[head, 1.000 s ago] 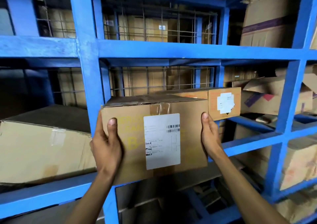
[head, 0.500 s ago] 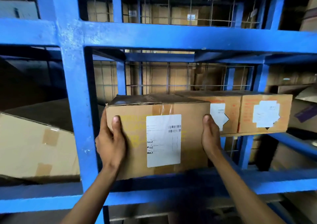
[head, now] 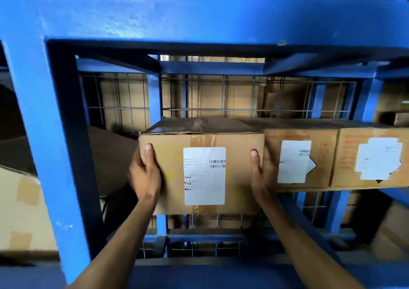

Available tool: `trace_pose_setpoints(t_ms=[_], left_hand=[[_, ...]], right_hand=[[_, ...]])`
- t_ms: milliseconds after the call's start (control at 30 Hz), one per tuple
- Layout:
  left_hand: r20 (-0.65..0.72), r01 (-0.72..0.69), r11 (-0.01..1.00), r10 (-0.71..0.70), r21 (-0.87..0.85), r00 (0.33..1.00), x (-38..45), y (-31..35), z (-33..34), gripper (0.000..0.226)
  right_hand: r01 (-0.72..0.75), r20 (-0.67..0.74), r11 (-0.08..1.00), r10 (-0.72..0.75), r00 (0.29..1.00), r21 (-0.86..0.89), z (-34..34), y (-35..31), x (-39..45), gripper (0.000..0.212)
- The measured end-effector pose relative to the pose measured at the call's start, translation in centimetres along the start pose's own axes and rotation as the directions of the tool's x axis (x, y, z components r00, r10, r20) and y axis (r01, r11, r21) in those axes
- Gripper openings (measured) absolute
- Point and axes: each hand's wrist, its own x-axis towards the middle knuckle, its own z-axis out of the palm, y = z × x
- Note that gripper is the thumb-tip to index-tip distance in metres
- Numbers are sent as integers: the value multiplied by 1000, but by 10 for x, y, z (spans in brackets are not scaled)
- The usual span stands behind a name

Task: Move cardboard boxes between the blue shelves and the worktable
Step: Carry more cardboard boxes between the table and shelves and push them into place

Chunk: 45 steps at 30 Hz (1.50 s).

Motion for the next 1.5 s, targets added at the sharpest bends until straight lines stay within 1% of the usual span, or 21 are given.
trace_pose_setpoints(t_ms=[67, 100, 167, 200, 233, 333, 400, 467, 533, 567, 633, 733, 800, 900, 967, 1033, 1133, 1267, 1500], left_hand=[[15, 26, 1000, -26, -11, 1000, 10, -11, 10, 64], [15, 53, 998, -53, -17, 998, 14, -16, 15, 68], [-16, 152, 988, -153, -29, 988, 21, -27, 23, 75], [-35, 196, 980, -197, -21, 980, 21, -31, 26, 77], [-44, 205, 979, -205, -7, 978, 22, -35, 28, 77], [-39, 67, 996, -65, 54, 997, 24, -41, 33, 67], [-57, 16, 997, -12, 72, 998, 29, -39, 39, 52], [-65, -15, 998, 19, 66, 998, 35, -39, 47, 45], [-34, -108, 993, 109, 47, 993, 39, -40, 54, 45], [-4, -156, 986, 156, 59, 988, 40, -42, 58, 46], [55, -212, 969, 206, 130, 977, 39, -47, 62, 47], [125, -251, 914, 222, 318, 967, 32, -54, 60, 54], [234, -288, 862, 205, 417, 951, 24, -56, 60, 66], [446, -416, 734, 172, 537, 878, 3, -62, 68, 86], [533, -462, 668, 115, 583, 838, -7, -71, 78, 98], [561, -457, 644, 51, 613, 826, -5, -77, 85, 110], [580, -443, 635, -10, 633, 815, 5, -80, 90, 121], [575, -434, 630, -24, 644, 818, 3, -87, 92, 122], [572, -446, 640, 11, 626, 820, 9, -91, 98, 122]], right_hand=[[18, -24, 999, -19, 1000, -27, 10, 9, 2, 51], [21, -36, 999, -22, 999, -44, 15, 14, 3, 59], [-6, -54, 997, 1, 999, -81, 24, 30, 6, 76], [-19, -62, 994, 12, 998, -107, 28, 38, 7, 80], [-20, -74, 990, 10, 997, -136, 32, 44, 8, 79], [34, -130, 972, -66, 989, -231, 40, 52, 11, 73], [89, -139, 928, -148, 979, -362, 46, 52, 16, 75], [87, -129, 857, -175, 976, -507, 52, 54, 28, 78], [72, -104, 771, -177, 979, -633, 55, 56, 35, 82], [75, -83, 724, -180, 980, -686, 54, 60, 37, 83], [91, -40, 652, -183, 982, -753, 50, 67, 36, 84], [148, 33, 595, -199, 979, -790, 48, 76, 31, 81], [182, 82, 591, -193, 978, -786, 50, 77, 29, 78], [189, 118, 551, -161, 980, -813, 55, 78, 30, 77], [219, 175, 514, -134, 975, -829, 56, 81, 33, 83], [256, 230, 485, -113, 967, -836, 56, 89, 36, 91], [270, 255, 461, -95, 962, -845, 59, 99, 39, 97], [281, 268, 448, -92, 959, -849, 60, 108, 38, 95], [314, 304, 461, -97, 948, -830, 61, 114, 44, 92]])
